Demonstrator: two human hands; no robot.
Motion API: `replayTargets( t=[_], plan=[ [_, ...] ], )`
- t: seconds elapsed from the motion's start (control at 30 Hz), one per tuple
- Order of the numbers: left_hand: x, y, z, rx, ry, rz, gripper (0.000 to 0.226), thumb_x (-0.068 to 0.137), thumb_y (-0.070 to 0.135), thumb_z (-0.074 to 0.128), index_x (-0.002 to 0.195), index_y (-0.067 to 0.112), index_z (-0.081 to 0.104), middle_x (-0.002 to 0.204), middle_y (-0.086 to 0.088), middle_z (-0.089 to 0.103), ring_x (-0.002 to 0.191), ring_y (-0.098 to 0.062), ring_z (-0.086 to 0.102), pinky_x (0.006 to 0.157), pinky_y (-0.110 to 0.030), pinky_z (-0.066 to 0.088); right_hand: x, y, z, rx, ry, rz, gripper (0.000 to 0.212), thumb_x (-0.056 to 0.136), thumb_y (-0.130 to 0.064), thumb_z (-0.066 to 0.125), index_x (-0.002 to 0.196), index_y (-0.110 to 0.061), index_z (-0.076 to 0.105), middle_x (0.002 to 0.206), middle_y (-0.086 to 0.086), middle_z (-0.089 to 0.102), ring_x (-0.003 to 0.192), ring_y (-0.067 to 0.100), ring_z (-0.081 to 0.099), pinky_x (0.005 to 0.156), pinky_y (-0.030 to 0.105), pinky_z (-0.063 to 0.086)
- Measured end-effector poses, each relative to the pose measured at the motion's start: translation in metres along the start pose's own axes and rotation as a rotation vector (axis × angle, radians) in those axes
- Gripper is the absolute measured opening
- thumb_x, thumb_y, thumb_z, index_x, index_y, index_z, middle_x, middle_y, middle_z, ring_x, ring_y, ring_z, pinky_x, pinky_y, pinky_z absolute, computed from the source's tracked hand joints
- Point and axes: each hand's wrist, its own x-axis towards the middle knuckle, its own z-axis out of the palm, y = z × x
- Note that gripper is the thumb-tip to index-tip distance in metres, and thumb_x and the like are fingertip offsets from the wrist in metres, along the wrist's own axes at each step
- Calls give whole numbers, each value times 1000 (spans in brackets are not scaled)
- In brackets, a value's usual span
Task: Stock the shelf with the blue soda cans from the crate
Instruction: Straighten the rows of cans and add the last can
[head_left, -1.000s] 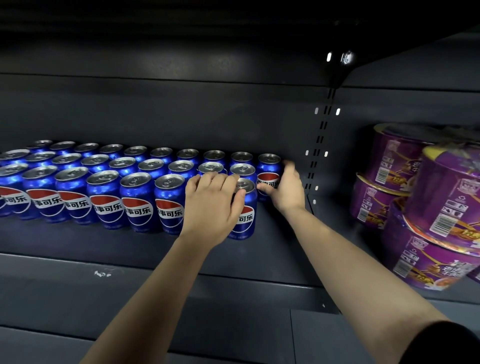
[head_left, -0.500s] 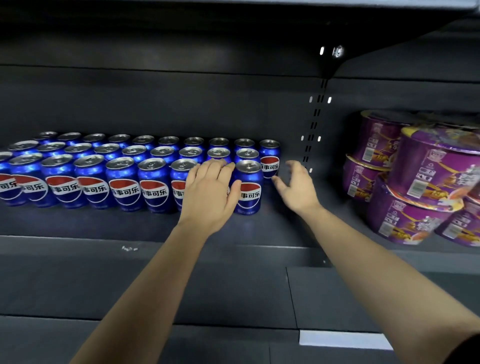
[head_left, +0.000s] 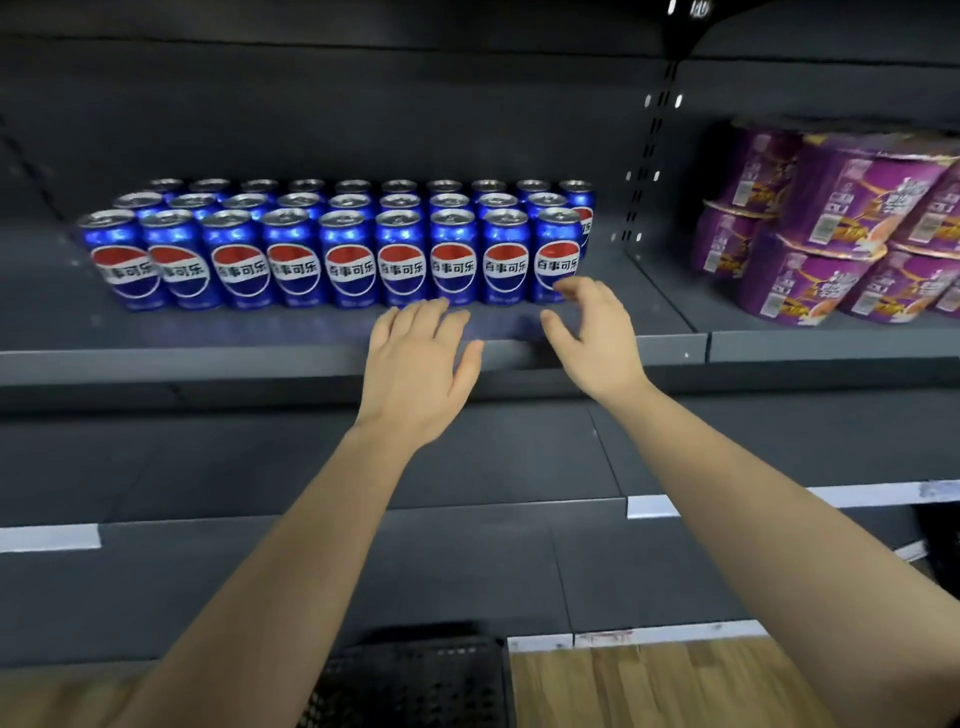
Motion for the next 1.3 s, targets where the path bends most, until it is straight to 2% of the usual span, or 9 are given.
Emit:
replayTargets(
  t=[0.13, 0.43, 0.63, 0.8, 0.97, 1.17, 1.3],
  plan=[
    [-43, -26, -11, 4, -31, -45, 55, 94, 44, 24, 126, 15, 58, 134, -9, 54, 124, -27, 47, 110, -43, 24, -32, -37, 9, 48, 8, -16, 33, 91, -21, 60, 121, -6, 57, 118, 7, 61, 107, 22, 56, 91, 33, 46],
    [-165, -75, -47, 59, -108, -107, 59, 94, 45, 21, 130, 15, 56, 135, -8, 54, 125, -26, 46, 110, -42, 19, -124, -102, 50, 44, -179, 50, 37, 93, -27, 59, 126, -10, 57, 116, 7, 59, 99, 20, 57, 88, 31, 44],
    [-247, -111, -80, 107, -181, -102, 62, 93, 47, 17, 130, 15, 55, 135, -9, 53, 126, -25, 45, 111, -43, 19, -205, -142, 75, 69, -241, 103, 37, 93, -27, 59, 126, -10, 57, 120, 8, 58, 113, 20, 55, 93, 28, 41],
    [-283, -128, -91, 108, -235, -76, 61, 93, 46, 19, 128, 14, 57, 132, -9, 55, 124, -27, 48, 109, -44, 23, -253, -169, 92, 69, -306, 166, 39, 94, -28, 58, 128, -11, 54, 123, 8, 56, 116, 22, 54, 97, 39, 47],
    [-309, -163, -93, 79, -256, -95, 58, 93, 46, 21, 128, 16, 56, 132, -8, 55, 125, -26, 47, 109, -44, 24, -276, -198, 126, 45, -365, 209, 38, 93, -29, 59, 127, -13, 55, 124, 7, 56, 116, 23, 54, 92, 30, 43],
    [-345, -249, -93, 95, -282, -141, 58, 93, 46, 20, 126, 16, 57, 129, -7, 57, 120, -27, 50, 107, -42, 26, -288, -251, 201, 49, -439, 231, 41, 92, -29, 60, 128, -12, 55, 125, 6, 56, 117, 23, 53, 97, 37, 46],
    [-367, -327, -91, 109, -329, -169, 57, 93, 46, 21, 126, 16, 56, 126, -7, 58, 117, -28, 51, 107, -44, 28, -293, -291, 268, 46, -487, 255, 41, 92, -30, 60, 130, -14, 54, 128, 6, 54, 118, 22, 53, 99, 32, 44]
  ],
)
